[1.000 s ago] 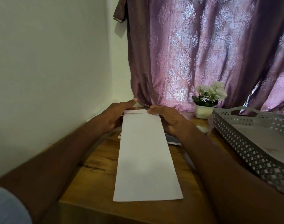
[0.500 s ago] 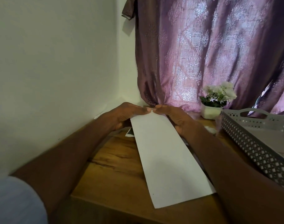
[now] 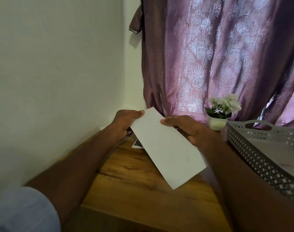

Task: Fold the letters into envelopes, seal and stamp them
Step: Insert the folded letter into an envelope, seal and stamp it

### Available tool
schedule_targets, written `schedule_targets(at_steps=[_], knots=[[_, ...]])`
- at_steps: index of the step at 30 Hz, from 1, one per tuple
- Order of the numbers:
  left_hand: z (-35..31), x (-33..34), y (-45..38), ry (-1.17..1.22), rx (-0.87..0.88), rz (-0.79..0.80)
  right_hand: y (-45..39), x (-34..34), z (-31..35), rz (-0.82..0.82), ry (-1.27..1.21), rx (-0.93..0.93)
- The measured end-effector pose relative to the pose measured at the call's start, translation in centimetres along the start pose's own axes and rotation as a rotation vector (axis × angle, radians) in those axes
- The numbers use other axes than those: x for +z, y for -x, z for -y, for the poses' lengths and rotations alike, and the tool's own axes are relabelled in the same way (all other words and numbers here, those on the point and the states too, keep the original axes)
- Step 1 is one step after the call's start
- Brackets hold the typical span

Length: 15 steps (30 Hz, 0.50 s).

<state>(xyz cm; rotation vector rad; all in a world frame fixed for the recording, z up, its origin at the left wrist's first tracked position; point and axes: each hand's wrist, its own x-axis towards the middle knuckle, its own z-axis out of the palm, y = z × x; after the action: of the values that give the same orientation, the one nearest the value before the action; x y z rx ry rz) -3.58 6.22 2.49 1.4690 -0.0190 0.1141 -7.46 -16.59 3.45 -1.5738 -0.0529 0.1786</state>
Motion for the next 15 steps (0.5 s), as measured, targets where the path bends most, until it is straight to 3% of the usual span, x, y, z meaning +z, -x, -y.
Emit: schedule_targets(at_steps=[4, 8, 12, 15], knots=[[-1.0, -0.2, 1.8, 0.048, 0.081, -0.070, 2.4, 0.3, 1.9, 0.091, 0.274, -0.030], [-1.9, -1.6, 4.9, -0.034, 0.311, -0.104, 6.3, 0.5, 5.0, 0.103, 0.643, -0.167], [-4.0, -4.7, 9.0, -0.083, 0.584, -0.069, 11.4, 2.0, 8.9, 0.046, 0.803, -0.495], [-5.0, -6.4, 12.0, -0.220, 0.658, -0.042, 14.6, 3.8, 9.2, 0.000, 0.980, -0.710]])
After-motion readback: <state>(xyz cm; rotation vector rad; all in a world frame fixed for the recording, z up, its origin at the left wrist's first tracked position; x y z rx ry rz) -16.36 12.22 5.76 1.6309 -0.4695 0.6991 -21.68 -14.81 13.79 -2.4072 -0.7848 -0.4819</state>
